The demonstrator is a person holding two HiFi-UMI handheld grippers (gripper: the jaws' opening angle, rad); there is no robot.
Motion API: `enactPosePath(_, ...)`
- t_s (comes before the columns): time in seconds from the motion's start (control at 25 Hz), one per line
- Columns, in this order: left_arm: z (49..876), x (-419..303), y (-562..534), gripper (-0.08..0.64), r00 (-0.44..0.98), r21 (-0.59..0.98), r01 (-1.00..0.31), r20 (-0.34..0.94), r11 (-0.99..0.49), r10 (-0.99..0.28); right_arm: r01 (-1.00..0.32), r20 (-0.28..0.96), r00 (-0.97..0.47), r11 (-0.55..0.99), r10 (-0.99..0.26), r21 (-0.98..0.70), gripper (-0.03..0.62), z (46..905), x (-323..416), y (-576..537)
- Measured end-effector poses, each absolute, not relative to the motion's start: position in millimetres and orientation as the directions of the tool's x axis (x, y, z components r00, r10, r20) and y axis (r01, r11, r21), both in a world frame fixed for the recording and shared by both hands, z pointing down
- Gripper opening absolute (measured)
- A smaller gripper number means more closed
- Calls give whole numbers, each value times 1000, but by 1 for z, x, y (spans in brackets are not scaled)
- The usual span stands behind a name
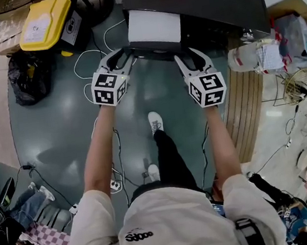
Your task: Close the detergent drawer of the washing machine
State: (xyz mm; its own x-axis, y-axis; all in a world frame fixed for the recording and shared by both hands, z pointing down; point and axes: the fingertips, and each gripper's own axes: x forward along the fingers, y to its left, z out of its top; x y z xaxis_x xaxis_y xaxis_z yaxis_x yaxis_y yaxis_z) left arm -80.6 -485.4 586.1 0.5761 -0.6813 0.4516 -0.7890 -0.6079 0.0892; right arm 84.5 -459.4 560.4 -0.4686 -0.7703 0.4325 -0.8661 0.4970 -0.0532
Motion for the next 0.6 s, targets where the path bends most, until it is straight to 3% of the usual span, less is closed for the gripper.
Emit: enactPosePath(0.6,582,-77,-538,135,558,98,-811,429,-577,-710,-884,406,-433,467,-805,-18,164,552,90,-513)
